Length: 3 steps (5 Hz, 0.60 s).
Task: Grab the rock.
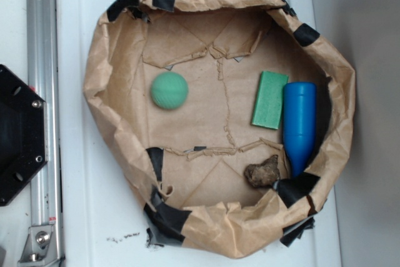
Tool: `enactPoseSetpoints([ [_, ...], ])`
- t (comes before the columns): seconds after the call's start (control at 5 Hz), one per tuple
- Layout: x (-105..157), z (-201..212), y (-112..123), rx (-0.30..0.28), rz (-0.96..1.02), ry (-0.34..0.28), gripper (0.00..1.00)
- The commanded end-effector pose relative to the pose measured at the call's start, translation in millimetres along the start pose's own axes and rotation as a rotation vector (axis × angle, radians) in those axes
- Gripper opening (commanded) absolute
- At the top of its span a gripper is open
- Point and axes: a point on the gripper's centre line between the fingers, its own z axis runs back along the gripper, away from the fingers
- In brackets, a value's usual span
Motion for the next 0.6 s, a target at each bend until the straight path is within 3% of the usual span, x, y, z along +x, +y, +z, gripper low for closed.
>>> enactPoseSetpoints([
  [0.0, 0.0, 0.0, 0.0, 0.000, 0.000, 0.000, 1.00],
  [0.2, 27.1, -35.9, 12.8, 0.223, 0.098, 0.096, 1.00],
  [0.4, 57.3, -75.2, 14.0, 0.145, 0.189, 0.060, 1.00],
])
